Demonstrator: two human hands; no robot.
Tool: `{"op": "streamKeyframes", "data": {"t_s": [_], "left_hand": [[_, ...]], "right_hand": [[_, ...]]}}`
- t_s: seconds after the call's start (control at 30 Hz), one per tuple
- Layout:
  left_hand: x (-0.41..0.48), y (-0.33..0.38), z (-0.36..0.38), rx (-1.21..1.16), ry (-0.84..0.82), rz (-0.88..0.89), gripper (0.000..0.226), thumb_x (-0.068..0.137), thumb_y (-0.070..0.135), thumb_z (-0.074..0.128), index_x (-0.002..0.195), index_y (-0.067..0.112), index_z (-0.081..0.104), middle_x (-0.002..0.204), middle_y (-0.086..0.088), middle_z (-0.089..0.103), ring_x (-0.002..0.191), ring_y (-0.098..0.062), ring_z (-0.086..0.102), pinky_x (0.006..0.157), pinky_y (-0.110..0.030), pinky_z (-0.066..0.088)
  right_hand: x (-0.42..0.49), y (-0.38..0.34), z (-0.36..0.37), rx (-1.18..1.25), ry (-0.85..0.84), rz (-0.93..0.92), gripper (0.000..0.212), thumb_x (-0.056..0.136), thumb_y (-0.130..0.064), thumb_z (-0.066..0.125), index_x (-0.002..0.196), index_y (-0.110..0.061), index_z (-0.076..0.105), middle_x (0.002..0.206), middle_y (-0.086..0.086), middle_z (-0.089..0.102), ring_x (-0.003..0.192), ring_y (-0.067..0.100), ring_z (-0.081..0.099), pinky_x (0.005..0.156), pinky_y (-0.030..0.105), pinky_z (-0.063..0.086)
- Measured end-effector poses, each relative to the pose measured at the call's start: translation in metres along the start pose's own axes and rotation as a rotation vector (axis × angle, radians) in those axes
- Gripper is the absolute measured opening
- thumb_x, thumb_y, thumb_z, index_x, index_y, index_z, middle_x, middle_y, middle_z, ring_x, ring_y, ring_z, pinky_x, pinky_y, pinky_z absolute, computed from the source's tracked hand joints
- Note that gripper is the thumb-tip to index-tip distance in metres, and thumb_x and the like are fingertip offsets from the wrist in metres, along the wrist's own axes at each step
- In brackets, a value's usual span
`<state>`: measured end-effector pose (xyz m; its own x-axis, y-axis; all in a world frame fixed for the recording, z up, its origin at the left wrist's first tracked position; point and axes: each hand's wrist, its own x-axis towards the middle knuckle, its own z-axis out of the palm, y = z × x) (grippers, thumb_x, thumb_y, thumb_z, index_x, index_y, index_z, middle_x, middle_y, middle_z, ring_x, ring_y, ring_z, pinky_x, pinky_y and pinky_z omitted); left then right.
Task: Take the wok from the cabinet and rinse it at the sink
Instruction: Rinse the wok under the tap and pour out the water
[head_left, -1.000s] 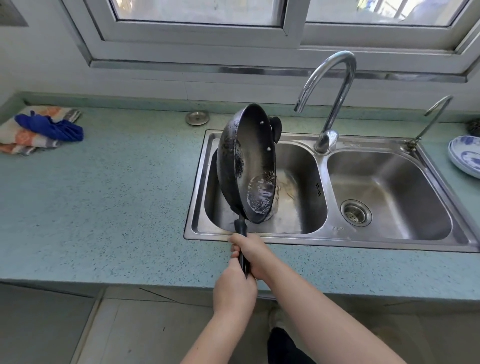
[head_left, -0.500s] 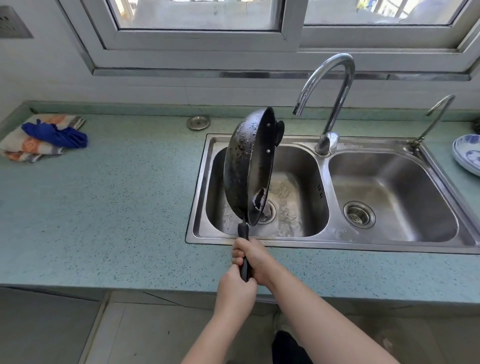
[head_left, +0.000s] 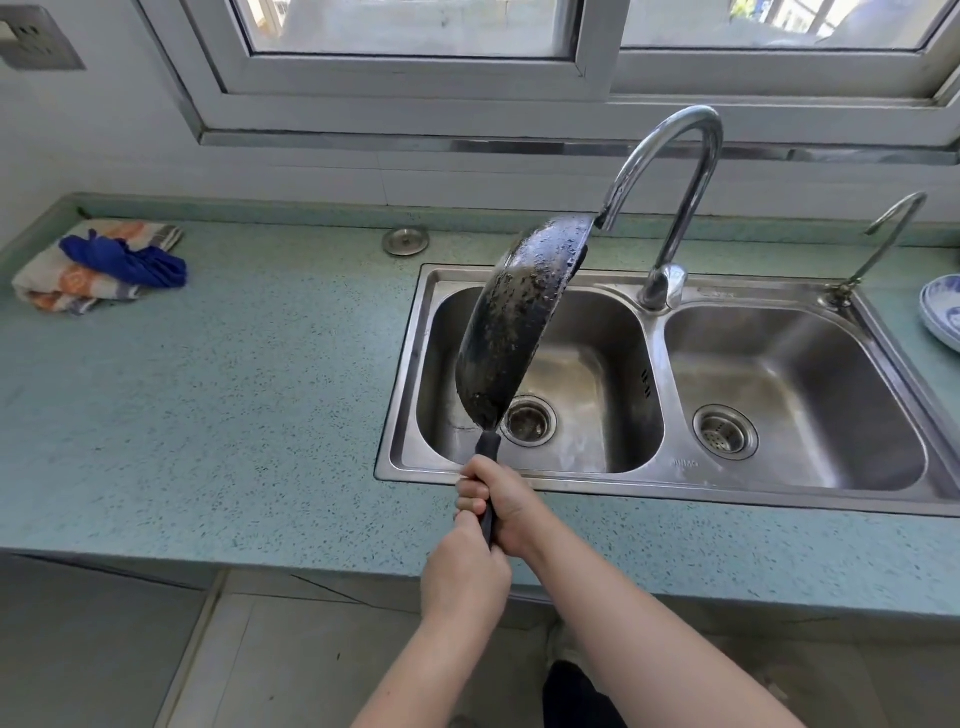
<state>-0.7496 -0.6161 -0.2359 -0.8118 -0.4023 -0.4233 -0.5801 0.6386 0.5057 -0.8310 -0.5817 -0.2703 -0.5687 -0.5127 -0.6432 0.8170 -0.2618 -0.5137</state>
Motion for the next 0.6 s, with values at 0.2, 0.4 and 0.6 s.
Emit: {"op": "streamKeyframes", "data": {"t_s": [0.2, 0.4, 0.6], "left_hand": [[-0.0011, 0.0058, 0.0028, -0.053, 0.018, 0.006, 0.028, 0.089, 0.012, 0.045, 0.115, 0.006, 0.049, 0.106, -0.017, 0.065, 0.100, -0.035, 0.060, 0.077, -0.036, 0.046], [-0.0015, 0.0091, 0.0059, -0.045, 0.017, 0.007, 0.027, 0.089, 0.013, 0.045, 0.114, 0.007, 0.049, 0.107, -0.016, 0.065, 0.101, -0.034, 0.059, 0.078, -0.036, 0.046], [-0.0042, 0.0091, 0.0077, -0.053, 0.015, 0.001, 0.026, 0.089, 0.014, 0.045, 0.114, 0.006, 0.049, 0.108, -0.017, 0.065, 0.102, -0.034, 0.059, 0.079, -0.037, 0.046]], "right_hand": [[-0.0003, -0.0031, -0.0040, -0.025, 0.014, -0.008, 0.036, 0.085, -0.002, 0.037, 0.054, -0.019, 0.027, 0.031, -0.009, 0.028, 0.026, 0.006, 0.027, 0.051, 0.025, 0.025], [-0.0024, -0.0057, -0.0077, -0.037, 0.004, -0.002, 0.037, 0.084, -0.002, 0.036, 0.052, -0.019, 0.027, 0.031, -0.009, 0.027, 0.026, 0.006, 0.026, 0.048, 0.023, 0.029], [-0.0025, -0.0047, -0.0099, -0.047, 0.011, 0.004, 0.036, 0.085, -0.002, 0.036, 0.054, -0.019, 0.027, 0.031, -0.009, 0.027, 0.026, 0.005, 0.027, 0.050, 0.024, 0.025]]}}
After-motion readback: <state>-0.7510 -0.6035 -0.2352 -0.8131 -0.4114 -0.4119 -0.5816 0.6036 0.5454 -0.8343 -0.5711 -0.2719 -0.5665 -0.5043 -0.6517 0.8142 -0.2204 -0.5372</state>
